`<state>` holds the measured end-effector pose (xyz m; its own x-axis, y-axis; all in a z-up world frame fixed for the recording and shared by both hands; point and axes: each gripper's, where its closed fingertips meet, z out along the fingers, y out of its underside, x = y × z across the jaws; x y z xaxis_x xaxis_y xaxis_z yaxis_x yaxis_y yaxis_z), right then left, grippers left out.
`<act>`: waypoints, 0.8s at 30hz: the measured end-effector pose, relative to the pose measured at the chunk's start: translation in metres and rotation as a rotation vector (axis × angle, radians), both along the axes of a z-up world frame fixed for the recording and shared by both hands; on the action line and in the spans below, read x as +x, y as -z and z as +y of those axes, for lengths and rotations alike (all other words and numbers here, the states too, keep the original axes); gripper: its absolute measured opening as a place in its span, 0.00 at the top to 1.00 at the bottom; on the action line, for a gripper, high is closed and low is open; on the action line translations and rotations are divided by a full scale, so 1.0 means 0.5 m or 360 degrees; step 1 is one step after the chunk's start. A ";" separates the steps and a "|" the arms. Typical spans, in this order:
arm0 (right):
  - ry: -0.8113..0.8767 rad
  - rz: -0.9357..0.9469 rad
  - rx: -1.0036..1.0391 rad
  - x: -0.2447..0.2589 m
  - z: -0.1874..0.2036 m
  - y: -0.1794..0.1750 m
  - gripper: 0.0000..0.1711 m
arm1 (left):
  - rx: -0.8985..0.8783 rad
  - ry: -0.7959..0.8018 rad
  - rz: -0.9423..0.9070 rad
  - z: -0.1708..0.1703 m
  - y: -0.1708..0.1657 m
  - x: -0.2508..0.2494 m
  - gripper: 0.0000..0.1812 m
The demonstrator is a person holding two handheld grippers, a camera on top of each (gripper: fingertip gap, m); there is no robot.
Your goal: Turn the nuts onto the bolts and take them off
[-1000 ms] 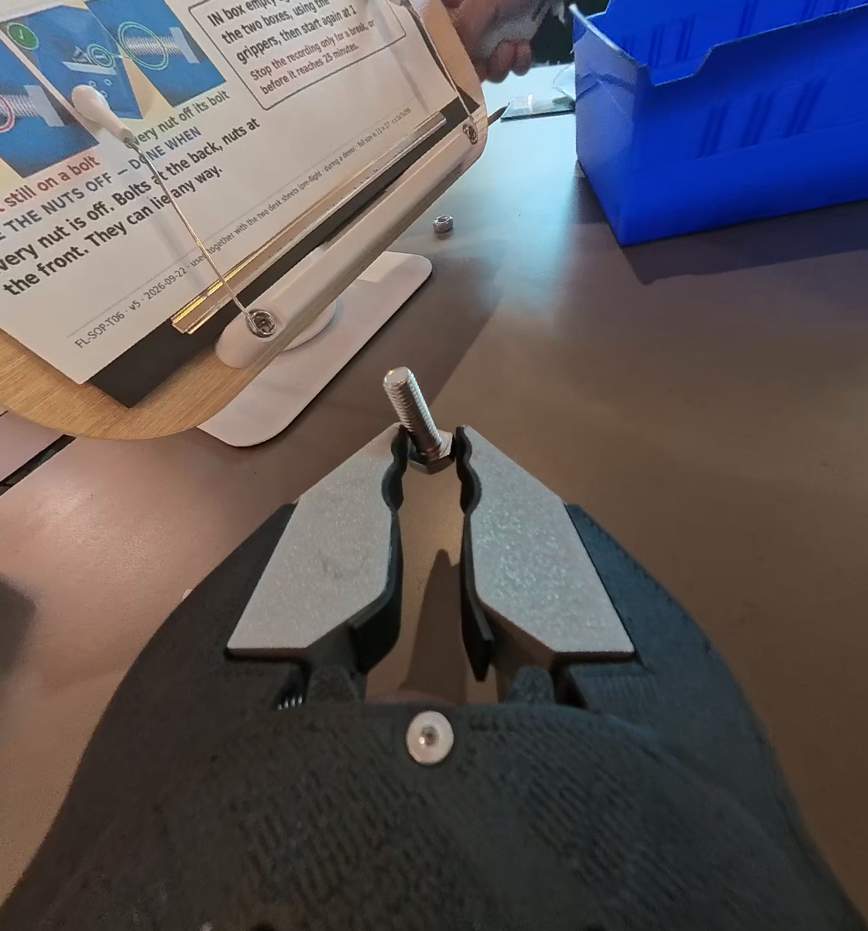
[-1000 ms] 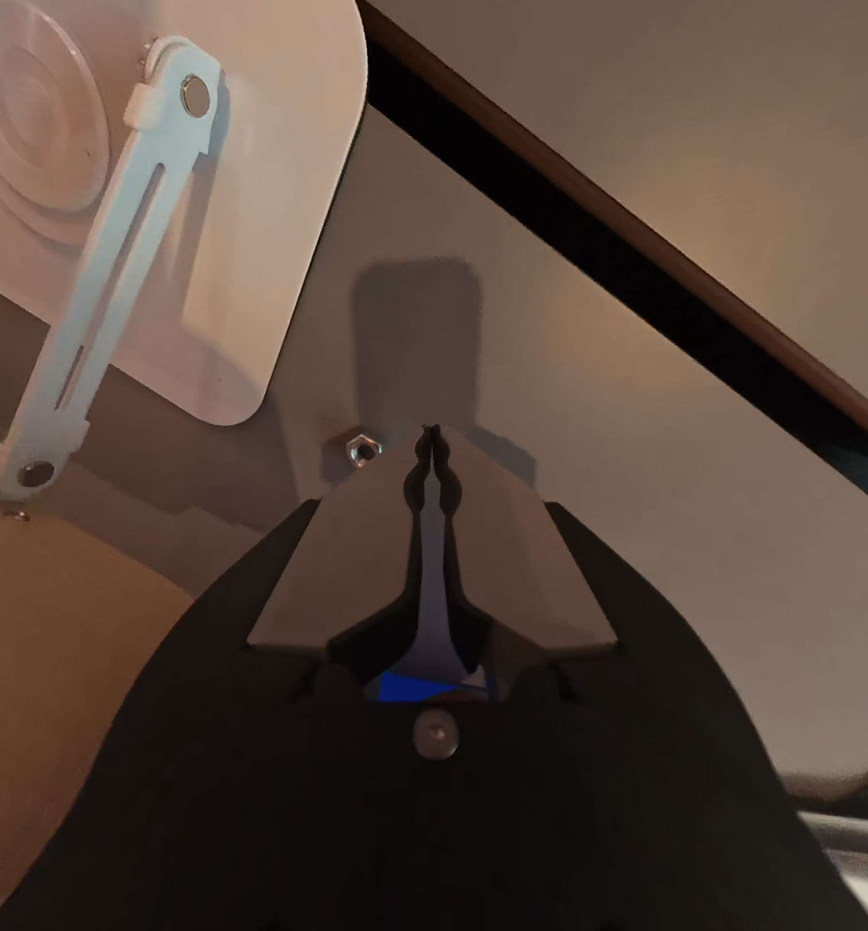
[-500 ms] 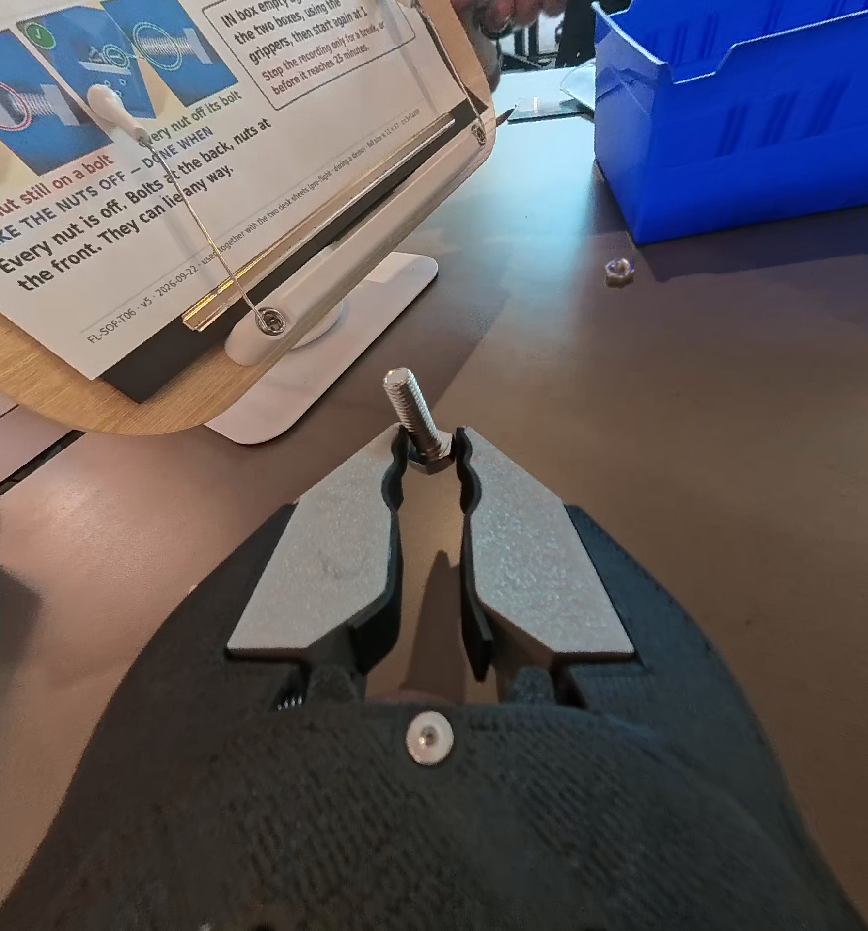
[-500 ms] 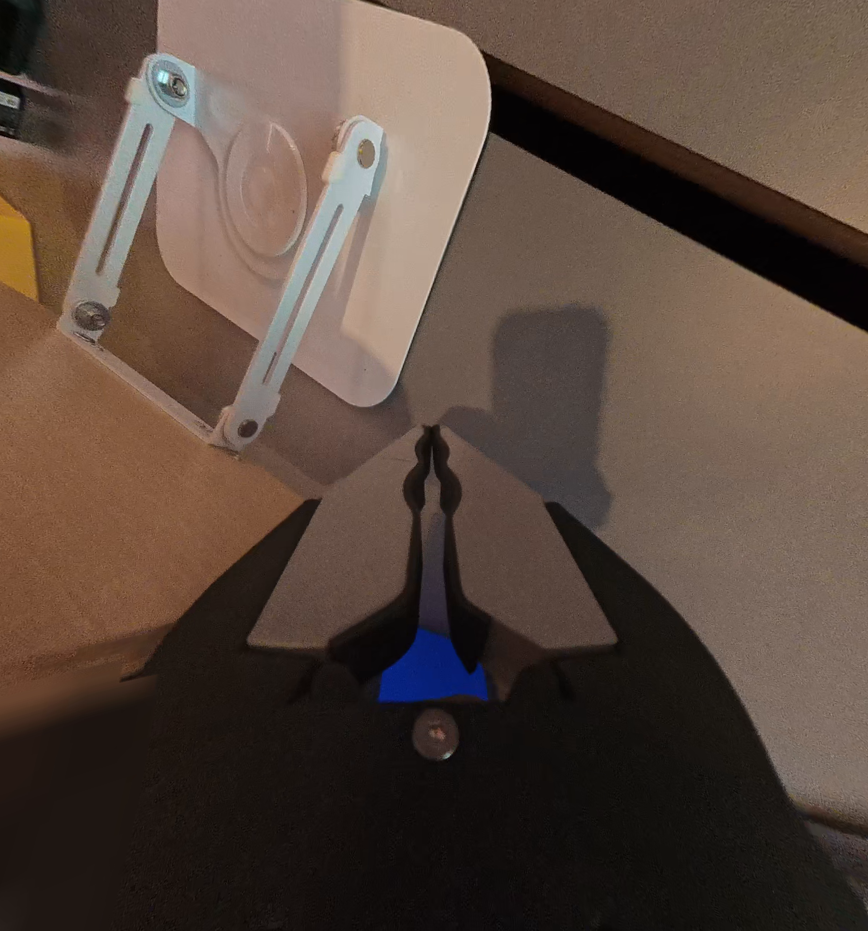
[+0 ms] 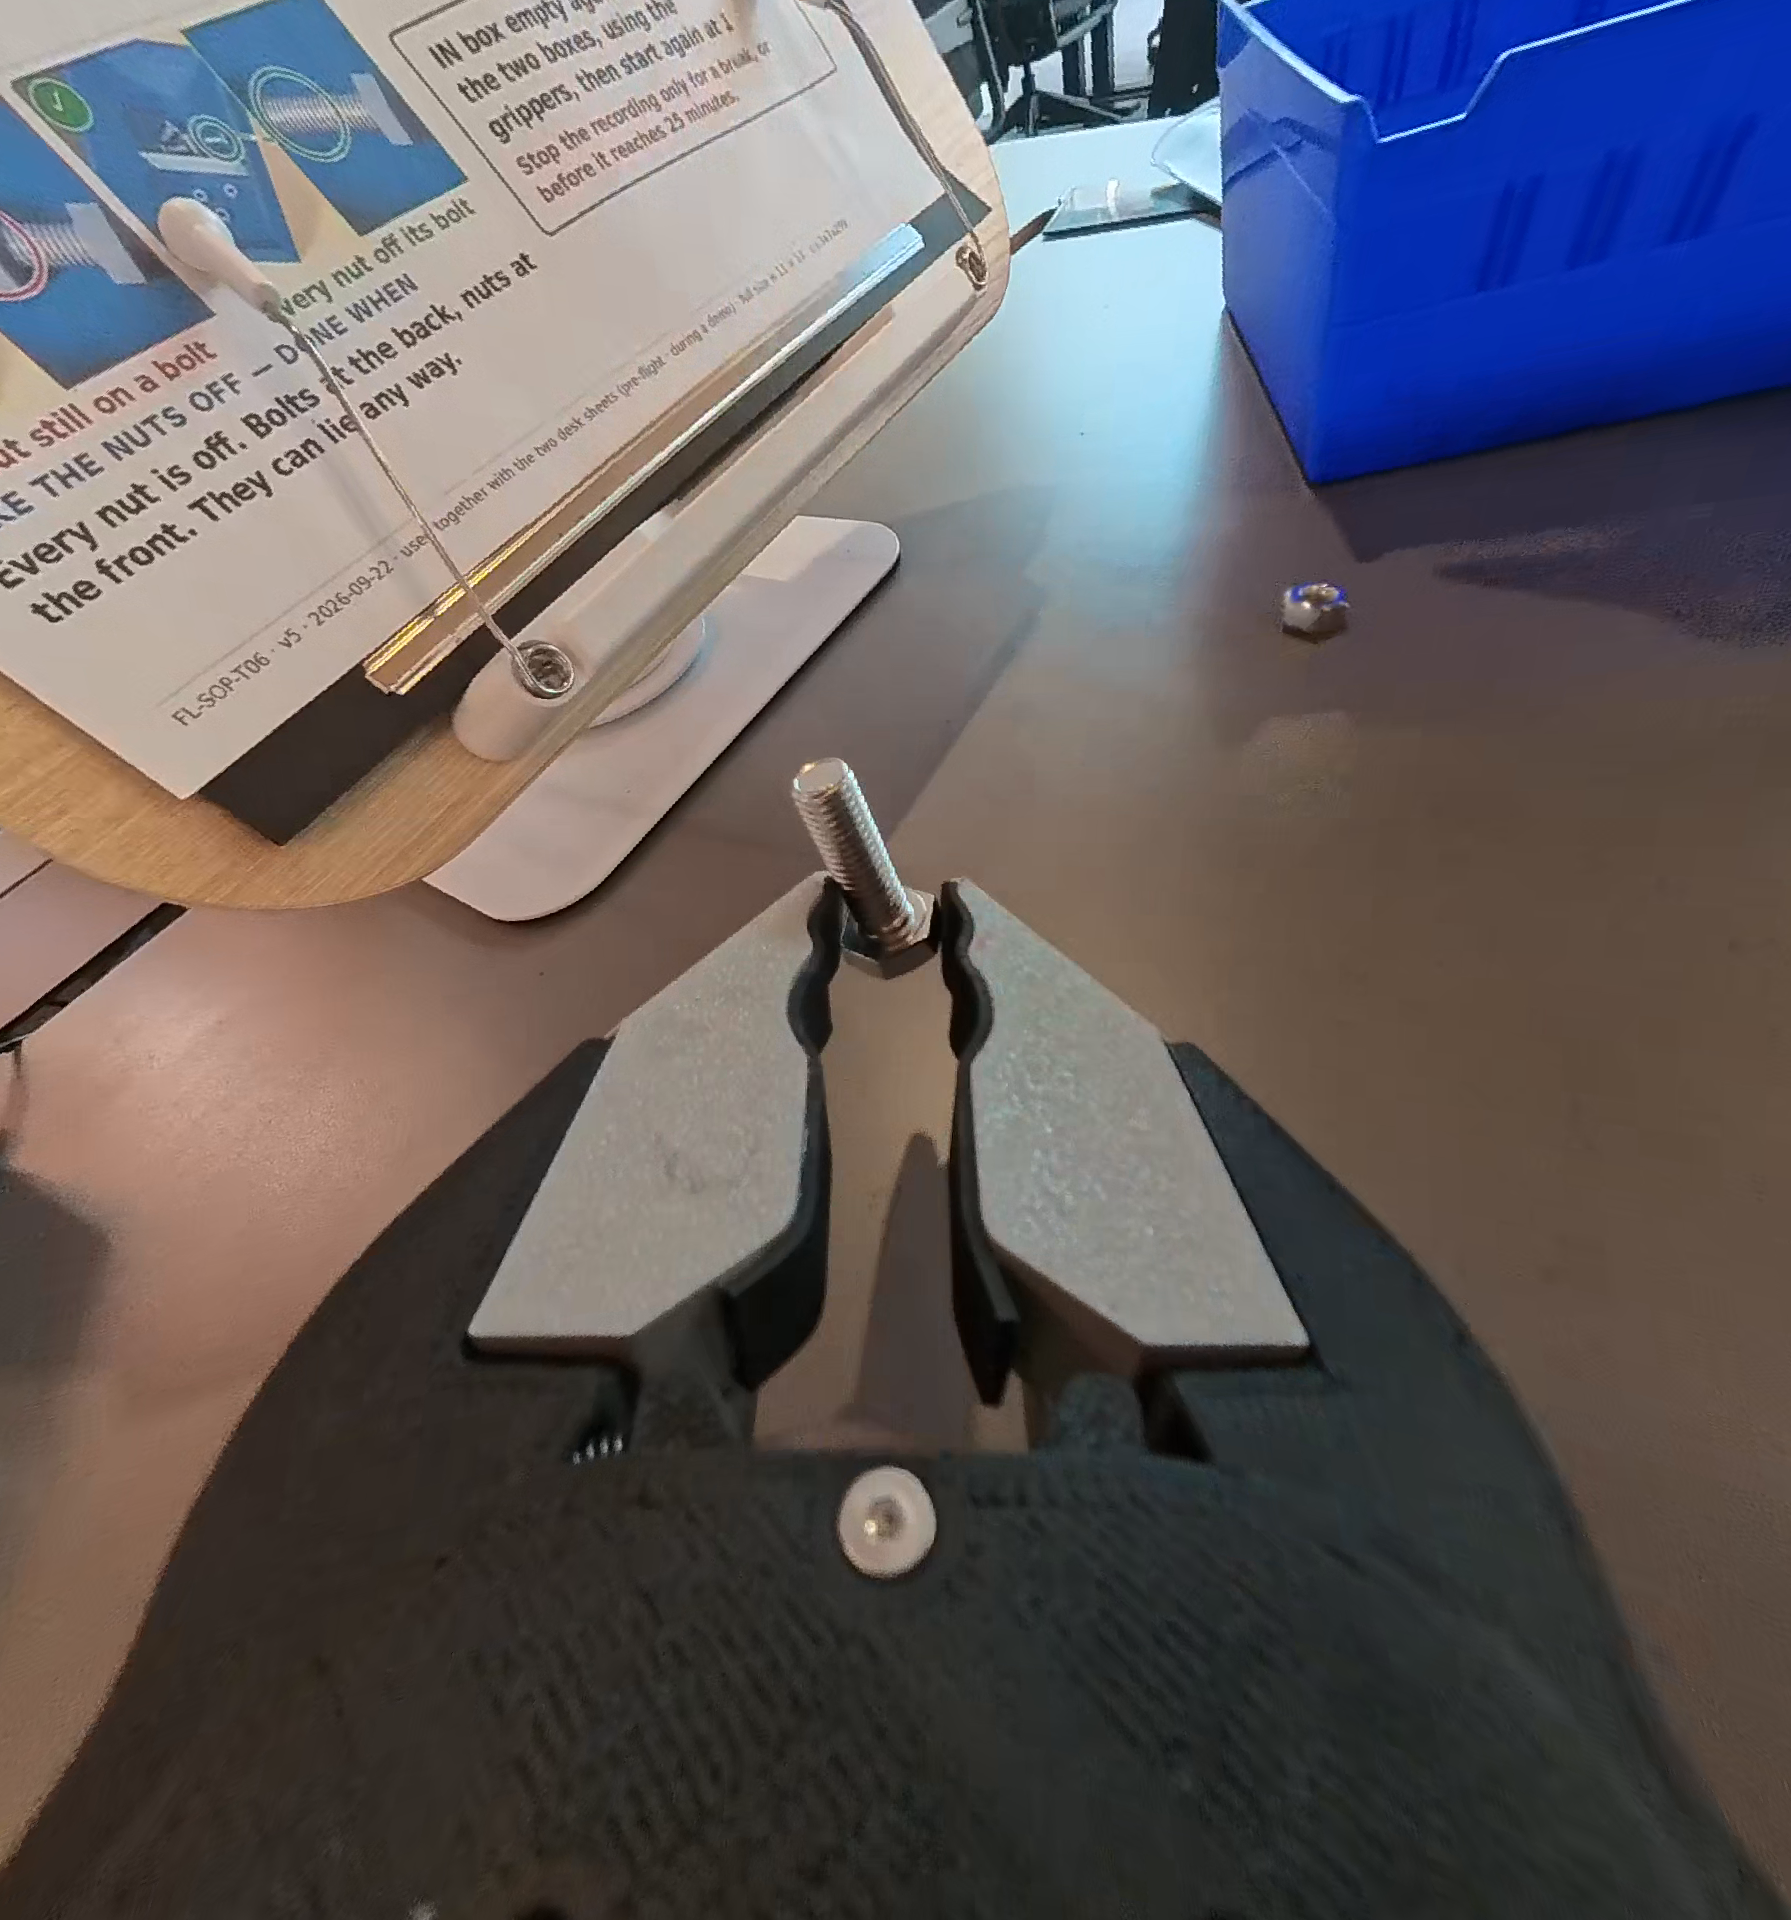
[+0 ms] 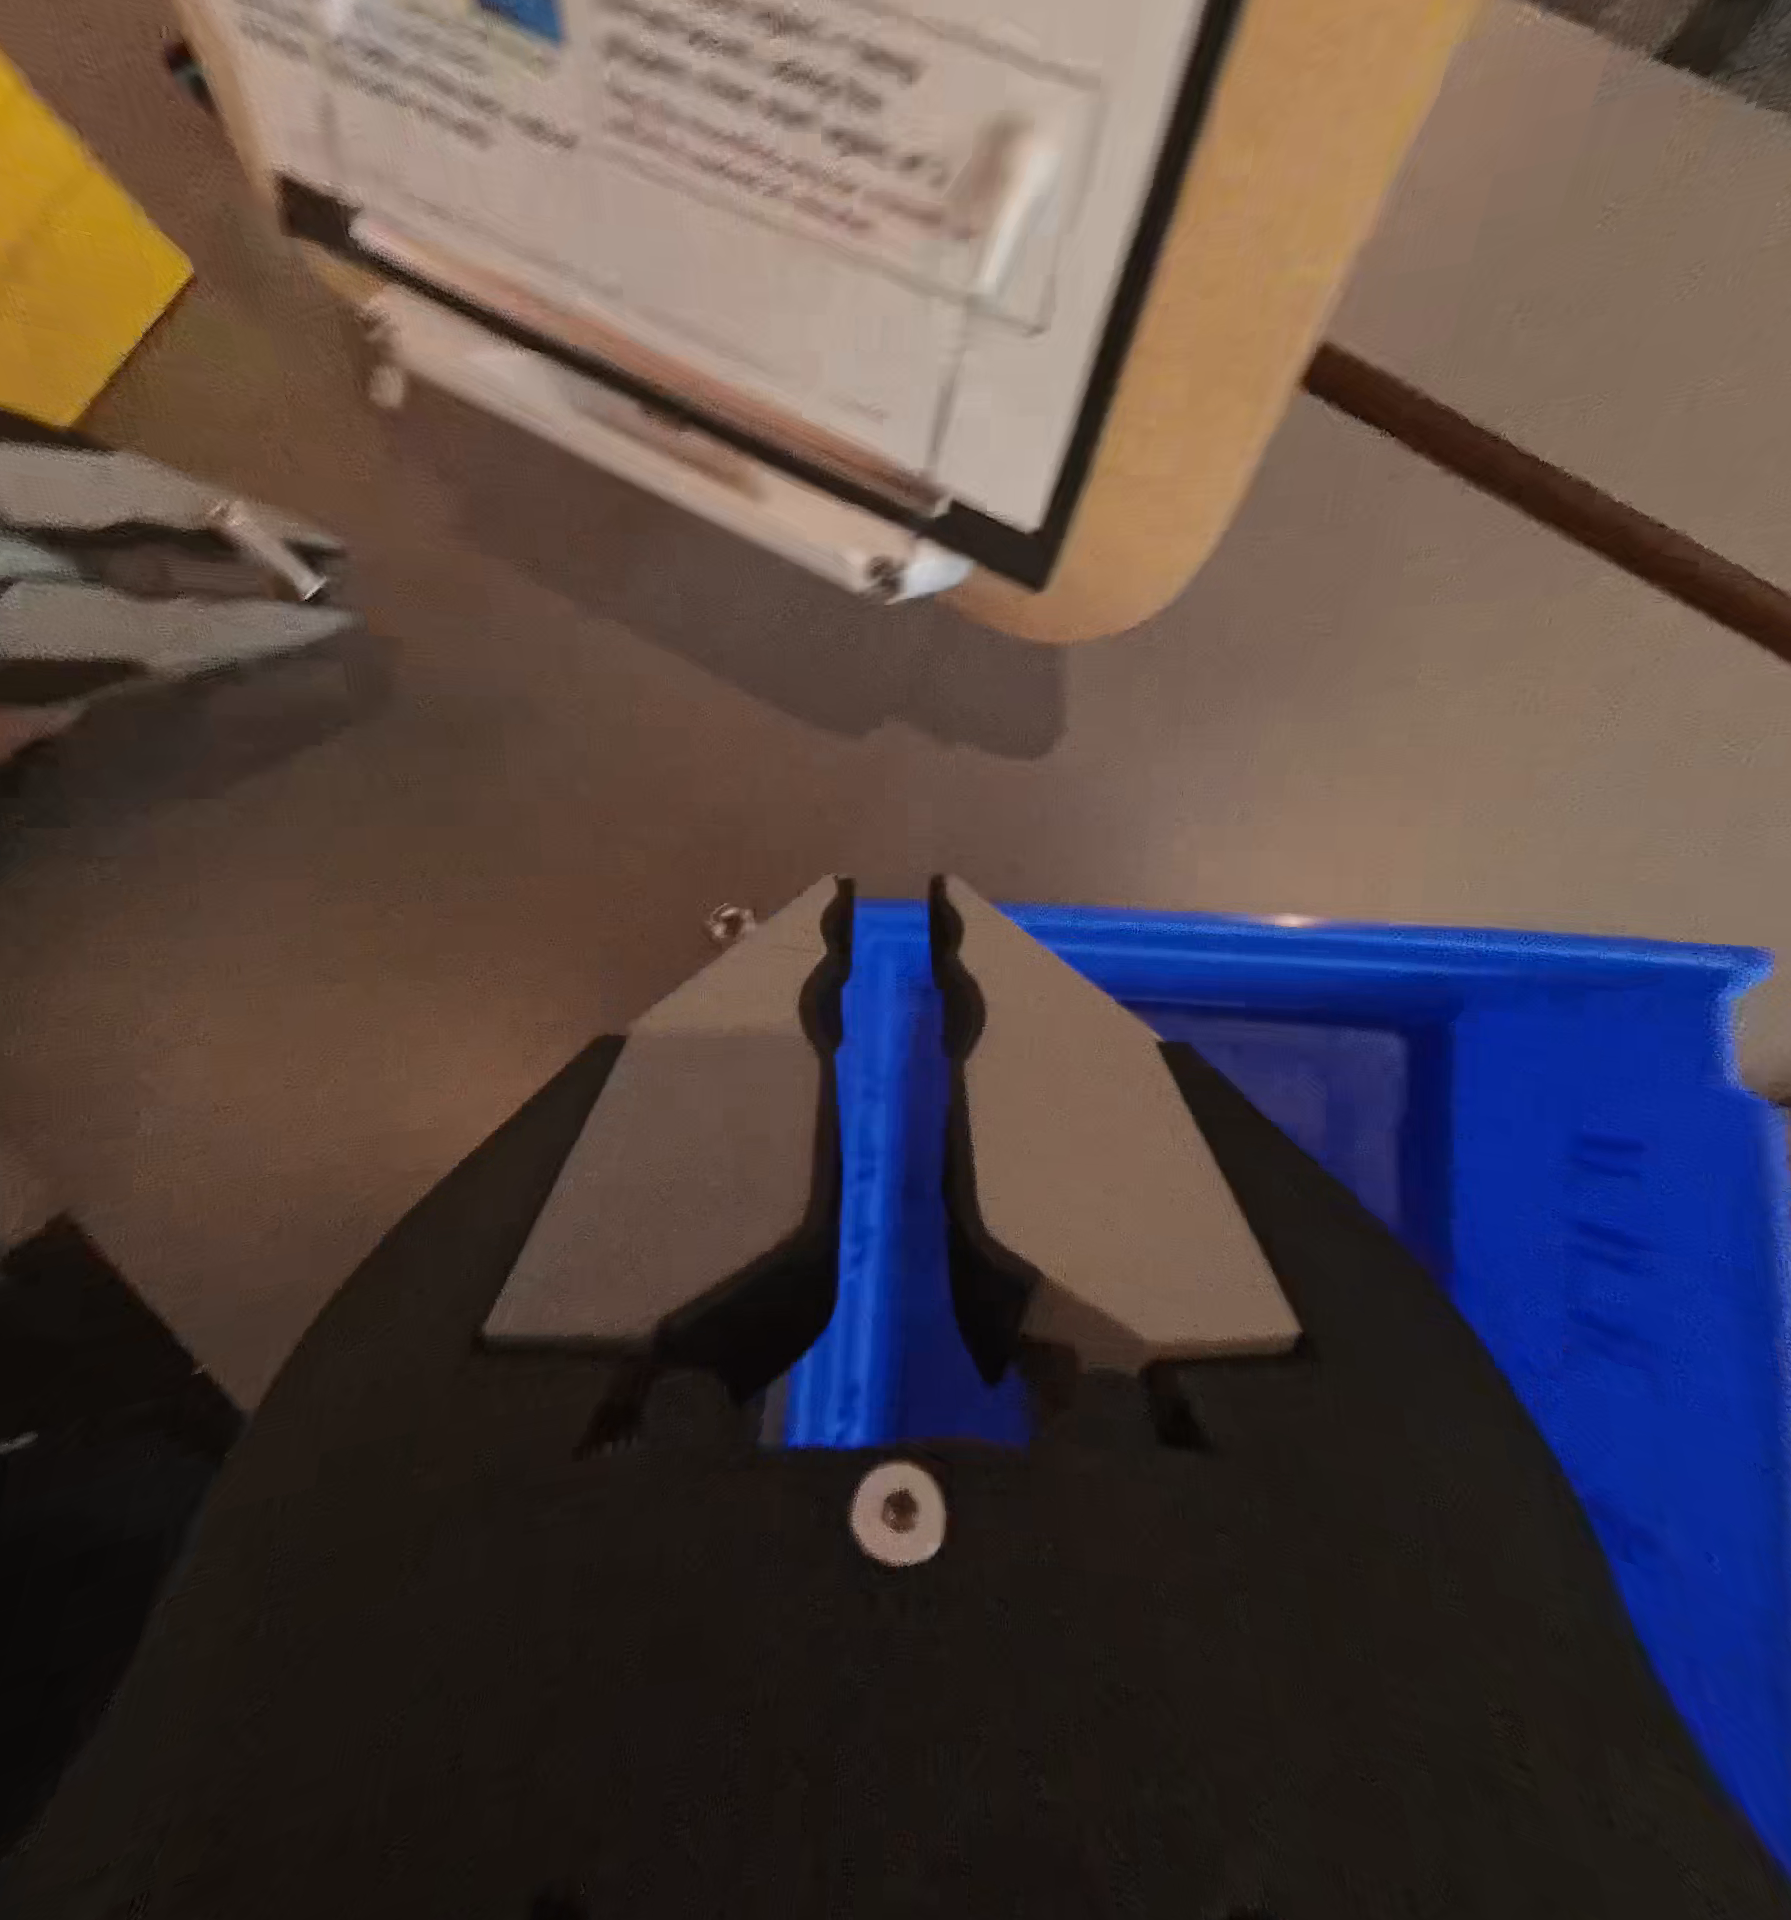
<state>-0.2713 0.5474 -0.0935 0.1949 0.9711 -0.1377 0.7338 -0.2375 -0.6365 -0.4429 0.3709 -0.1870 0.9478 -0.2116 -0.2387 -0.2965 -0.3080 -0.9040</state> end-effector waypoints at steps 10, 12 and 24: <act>-0.0001 -0.0557 0.0733 0.074 -0.064 0.146 1.00 | 0.0023 -0.0018 0.0010 -0.006 -0.004 -0.001 0.91; 0.0059 -0.0581 0.0828 0.060 -0.020 0.152 1.00 | 0.0027 -0.0026 -0.0006 -0.007 -0.006 -0.003 0.91; -0.0153 -0.0031 0.0404 -0.065 -0.129 0.195 0.79 | 0.0015 0.0104 -0.0107 -0.010 -0.008 0.010 0.91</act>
<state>-0.3037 0.4828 -0.1912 0.1002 0.9883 0.1154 0.7579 -0.0007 -0.6524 -0.4379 0.3661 -0.1830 0.9459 -0.2715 -0.1774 -0.2544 -0.2817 -0.9252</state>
